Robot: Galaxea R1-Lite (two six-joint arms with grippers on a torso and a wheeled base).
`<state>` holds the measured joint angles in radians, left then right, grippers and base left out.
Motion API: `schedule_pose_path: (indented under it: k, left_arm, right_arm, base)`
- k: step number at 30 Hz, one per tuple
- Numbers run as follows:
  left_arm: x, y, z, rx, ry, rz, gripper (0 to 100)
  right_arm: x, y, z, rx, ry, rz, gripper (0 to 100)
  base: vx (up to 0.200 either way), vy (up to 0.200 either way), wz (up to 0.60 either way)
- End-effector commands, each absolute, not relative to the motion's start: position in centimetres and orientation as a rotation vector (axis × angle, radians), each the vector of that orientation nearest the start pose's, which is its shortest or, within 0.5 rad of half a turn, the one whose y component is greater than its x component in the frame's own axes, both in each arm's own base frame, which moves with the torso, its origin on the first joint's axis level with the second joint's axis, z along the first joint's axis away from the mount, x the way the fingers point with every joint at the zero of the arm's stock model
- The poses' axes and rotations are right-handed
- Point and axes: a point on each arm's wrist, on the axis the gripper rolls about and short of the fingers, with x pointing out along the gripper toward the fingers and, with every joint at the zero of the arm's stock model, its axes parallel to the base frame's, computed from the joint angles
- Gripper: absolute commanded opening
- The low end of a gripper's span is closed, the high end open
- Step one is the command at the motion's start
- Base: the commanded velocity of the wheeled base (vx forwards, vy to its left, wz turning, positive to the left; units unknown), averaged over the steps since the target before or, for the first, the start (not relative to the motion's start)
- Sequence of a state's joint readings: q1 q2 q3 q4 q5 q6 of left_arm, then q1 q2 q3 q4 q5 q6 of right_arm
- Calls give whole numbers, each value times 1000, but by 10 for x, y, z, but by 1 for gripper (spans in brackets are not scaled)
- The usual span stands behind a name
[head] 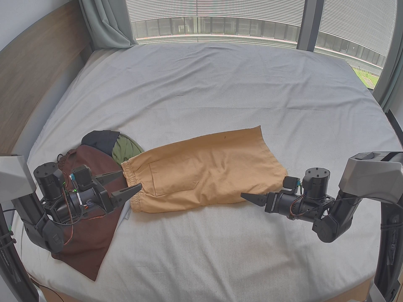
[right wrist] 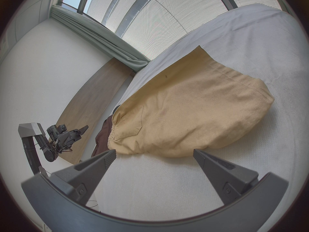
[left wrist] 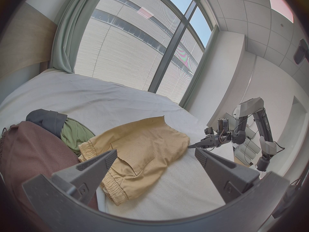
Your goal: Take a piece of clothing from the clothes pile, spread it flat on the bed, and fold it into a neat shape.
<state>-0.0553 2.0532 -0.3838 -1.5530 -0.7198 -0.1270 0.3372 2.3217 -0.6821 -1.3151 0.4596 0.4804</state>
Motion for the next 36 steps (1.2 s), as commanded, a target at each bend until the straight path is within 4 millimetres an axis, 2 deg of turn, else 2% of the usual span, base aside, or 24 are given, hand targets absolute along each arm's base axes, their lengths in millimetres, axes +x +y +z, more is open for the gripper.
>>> schedule_pose_path:
  k: [1,16,25,36]
  left_arm:
    - [293,-31,72,-160,164,-766,100]
    - [292,-31,72,-161,167,-767,100]
    - [292,-31,72,-163,167,-767,100]
    - [293,-31,72,-162,164,-764,100]
  right_arm:
    - [342,130,-4,474,540,685,100]
    - [347,133,-24,473,576,665,100]
    - [357,139,-31,484,560,646,100]
    - [373,158,-33,624,523,639,100]
  base:
    - [0,0,0]
    - [0,0,0]
    - [0,0,0]
    - [0,0,0]
